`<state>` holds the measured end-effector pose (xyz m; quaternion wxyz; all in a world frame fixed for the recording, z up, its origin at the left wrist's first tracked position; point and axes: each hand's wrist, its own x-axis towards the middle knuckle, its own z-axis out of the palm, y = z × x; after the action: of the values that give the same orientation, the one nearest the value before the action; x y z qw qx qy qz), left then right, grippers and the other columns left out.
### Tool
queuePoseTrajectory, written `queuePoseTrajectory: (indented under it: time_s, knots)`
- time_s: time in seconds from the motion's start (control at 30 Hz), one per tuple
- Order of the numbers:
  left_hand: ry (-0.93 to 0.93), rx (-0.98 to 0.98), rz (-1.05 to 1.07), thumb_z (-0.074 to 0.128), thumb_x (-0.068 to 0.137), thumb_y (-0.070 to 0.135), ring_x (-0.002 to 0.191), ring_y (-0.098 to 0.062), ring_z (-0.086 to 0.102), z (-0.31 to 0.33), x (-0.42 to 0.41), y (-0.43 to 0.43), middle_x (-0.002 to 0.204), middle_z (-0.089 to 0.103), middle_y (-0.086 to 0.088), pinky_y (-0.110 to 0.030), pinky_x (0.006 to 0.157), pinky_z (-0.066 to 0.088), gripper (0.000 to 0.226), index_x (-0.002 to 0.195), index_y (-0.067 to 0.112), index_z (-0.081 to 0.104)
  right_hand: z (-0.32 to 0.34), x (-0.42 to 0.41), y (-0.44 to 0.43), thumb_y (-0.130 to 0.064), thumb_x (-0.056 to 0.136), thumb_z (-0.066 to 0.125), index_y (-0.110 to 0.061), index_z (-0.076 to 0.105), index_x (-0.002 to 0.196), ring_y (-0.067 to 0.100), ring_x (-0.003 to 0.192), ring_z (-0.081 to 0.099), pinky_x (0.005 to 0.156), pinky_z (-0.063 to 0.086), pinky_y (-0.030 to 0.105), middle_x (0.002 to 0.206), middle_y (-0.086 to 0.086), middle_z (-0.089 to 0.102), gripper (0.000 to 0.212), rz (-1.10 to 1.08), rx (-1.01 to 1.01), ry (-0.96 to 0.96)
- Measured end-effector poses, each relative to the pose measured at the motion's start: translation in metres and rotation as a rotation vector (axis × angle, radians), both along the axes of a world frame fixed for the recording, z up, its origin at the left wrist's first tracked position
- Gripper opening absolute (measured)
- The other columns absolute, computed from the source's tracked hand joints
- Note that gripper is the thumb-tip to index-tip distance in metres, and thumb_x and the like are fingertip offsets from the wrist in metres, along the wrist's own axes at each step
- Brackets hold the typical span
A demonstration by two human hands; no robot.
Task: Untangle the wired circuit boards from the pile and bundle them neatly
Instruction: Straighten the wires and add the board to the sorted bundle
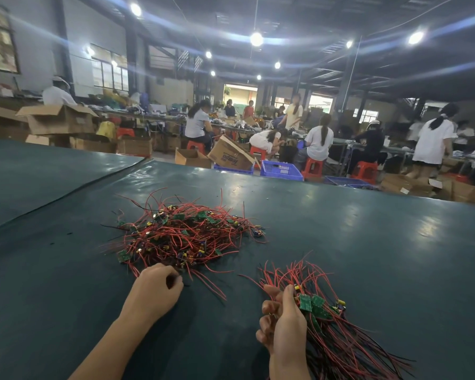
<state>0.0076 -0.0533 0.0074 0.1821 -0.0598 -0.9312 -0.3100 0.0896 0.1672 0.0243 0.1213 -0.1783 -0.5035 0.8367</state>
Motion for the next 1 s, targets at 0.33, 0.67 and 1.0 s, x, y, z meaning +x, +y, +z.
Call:
queuePoseTrajectory:
  time_s: [0.33, 0.67, 1.0]
  knots:
    - [-0.083, -0.096, 0.199, 0.056, 0.088, 0.02, 0.094, -0.022, 0.052, -0.005, -0.004, -0.01, 0.095, 0.055, -0.002, -0.031, 0.082, 0.045, 0.024, 0.112, 0.016, 0.059, 0.002, 0.002, 0.001, -0.046, 0.099, 0.041, -0.006, 0.068, 0.094, 0.009, 0.032, 0.032, 0.036, 0.026, 0.018, 0.052, -0.001, 0.049, 0.048, 0.011, -0.002, 0.008]
    - [0.211, 0.2, -0.041, 0.059, 0.085, -0.005, 0.047, -0.005, 0.049, 0.005, 0.011, 0.013, 0.067, 0.06, 0.007, -0.015, 0.045, 0.036, 0.023, 0.081, 0.015, 0.069, 0.004, 0.002, -0.001, -0.043, 0.1, 0.04, -0.005, 0.067, 0.095, 0.01, 0.033, 0.032, 0.036, 0.026, 0.017, 0.052, 0.0, 0.049, 0.046, 0.023, 0.008, 0.02]
    - [0.404, 0.303, -0.333, 0.048, 0.077, 0.019, 0.063, -0.001, 0.054, 0.022, 0.046, 0.051, 0.066, 0.061, 0.011, -0.023, 0.056, 0.046, 0.023, 0.067, 0.014, 0.069, 0.008, 0.006, -0.005, -0.032, 0.1, 0.046, -0.006, 0.068, 0.091, 0.011, 0.036, 0.035, 0.036, 0.028, 0.02, 0.052, -0.001, 0.053, 0.036, 0.05, 0.198, 0.039]
